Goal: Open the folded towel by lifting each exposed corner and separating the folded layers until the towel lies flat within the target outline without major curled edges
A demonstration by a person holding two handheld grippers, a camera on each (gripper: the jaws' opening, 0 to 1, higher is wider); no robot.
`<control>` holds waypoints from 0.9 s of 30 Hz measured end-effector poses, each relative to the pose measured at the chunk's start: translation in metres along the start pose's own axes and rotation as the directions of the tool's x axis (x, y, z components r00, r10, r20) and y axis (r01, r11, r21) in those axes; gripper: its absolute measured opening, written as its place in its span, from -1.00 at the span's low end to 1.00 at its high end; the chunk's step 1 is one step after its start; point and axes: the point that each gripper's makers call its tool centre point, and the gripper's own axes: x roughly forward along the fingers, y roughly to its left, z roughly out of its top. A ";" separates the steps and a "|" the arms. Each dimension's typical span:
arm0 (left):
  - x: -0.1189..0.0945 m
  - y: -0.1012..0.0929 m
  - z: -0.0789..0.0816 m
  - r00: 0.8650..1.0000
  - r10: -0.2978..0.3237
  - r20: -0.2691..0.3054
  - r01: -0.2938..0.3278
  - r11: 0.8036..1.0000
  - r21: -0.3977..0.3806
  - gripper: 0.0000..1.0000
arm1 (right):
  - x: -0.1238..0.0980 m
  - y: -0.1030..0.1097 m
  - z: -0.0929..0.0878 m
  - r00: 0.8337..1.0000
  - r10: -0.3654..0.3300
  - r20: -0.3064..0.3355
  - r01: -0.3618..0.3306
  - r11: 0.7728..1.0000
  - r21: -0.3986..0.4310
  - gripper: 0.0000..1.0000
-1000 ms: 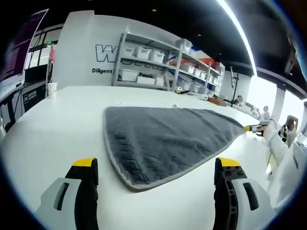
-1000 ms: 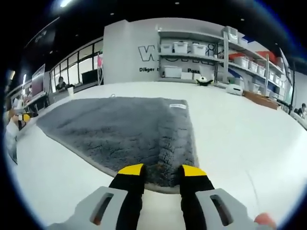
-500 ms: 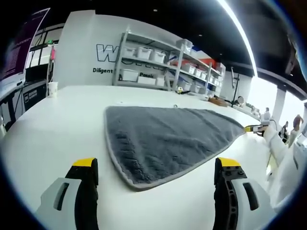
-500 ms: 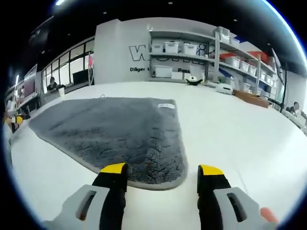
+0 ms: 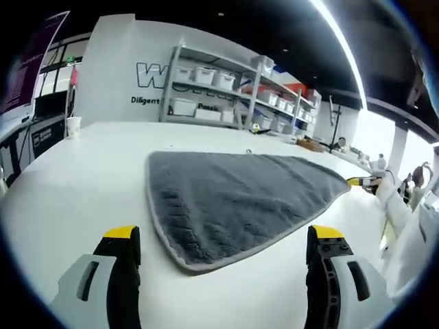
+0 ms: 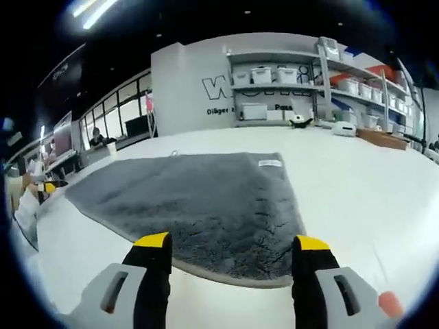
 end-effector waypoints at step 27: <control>-0.004 0.005 0.004 1.000 -0.003 0.019 0.003 1.000 0.006 0.98 | 0.006 -0.010 0.026 0.999 -0.045 -0.014 0.044 0.999 -0.031 0.75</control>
